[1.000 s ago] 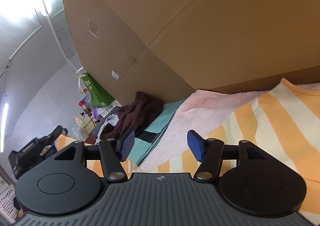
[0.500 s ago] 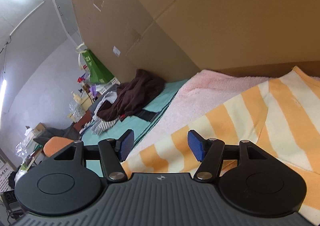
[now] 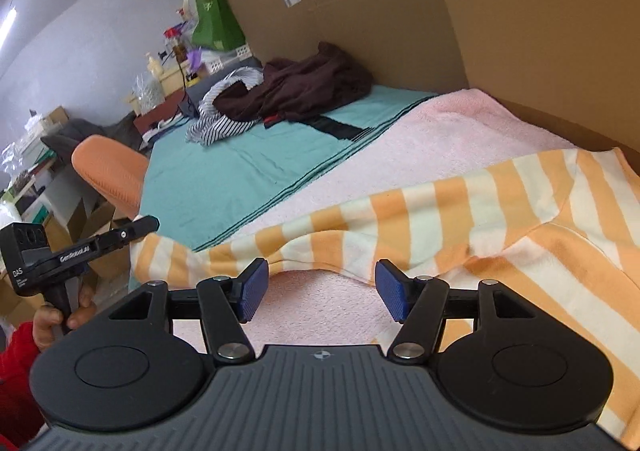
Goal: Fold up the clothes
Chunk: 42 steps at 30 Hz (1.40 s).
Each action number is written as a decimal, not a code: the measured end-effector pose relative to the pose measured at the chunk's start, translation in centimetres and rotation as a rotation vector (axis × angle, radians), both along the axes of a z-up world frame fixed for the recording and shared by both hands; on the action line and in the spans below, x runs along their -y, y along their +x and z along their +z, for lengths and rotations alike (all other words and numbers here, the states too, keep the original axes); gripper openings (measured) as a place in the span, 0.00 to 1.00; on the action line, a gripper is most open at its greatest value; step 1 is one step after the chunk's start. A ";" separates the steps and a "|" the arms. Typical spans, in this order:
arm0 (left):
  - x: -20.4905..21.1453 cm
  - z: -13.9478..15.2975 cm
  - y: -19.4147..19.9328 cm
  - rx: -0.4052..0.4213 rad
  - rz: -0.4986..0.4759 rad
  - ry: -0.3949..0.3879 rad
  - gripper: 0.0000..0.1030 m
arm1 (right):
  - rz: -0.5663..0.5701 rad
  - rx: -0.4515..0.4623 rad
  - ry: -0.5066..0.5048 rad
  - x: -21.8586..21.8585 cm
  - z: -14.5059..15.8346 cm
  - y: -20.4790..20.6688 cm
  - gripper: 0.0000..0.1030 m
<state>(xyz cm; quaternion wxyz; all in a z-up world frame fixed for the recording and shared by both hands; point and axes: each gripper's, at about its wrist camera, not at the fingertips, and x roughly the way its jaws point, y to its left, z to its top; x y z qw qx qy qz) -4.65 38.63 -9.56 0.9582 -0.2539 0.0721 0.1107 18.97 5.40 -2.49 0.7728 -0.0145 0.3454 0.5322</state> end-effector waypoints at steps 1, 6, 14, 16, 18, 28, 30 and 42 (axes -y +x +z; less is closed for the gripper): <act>-0.2 0.6 0.2 0.023 -0.001 0.000 0.10 | -0.024 0.017 0.005 0.5 0.1 -0.5 0.61; -0.2 3.0 1.5 0.109 0.012 0.056 0.09 | -0.106 0.112 -0.029 3.0 0.0 -2.3 0.60; 0.1 2.4 2.7 0.020 -0.103 -0.068 0.23 | -0.224 0.065 -0.019 7.1 -2.7 -2.6 0.60; 1.2 1.6 1.9 -0.043 -0.078 -0.017 0.34 | -0.234 0.042 0.008 7.5 -3.7 -2.7 0.61; 1.7 0.3 0.9 -0.094 -0.064 -0.030 0.43 | -0.229 0.039 0.033 7.7 -3.9 -2.9 0.61; 7.7 -1.5 1.9 -0.215 -0.041 0.019 0.80 | -0.227 -0.060 0.119 8.9 -4.3 -2.2 0.62; 8.8 -1.7 3.3 -0.296 0.036 0.101 0.64 | -0.230 -0.064 0.125 9.0 -4.4 -2.2 0.62; 6.0 1.6 4.9 -0.039 0.112 -0.054 0.04 | -0.258 -0.063 0.170 9.8 -4.2 -2.0 0.58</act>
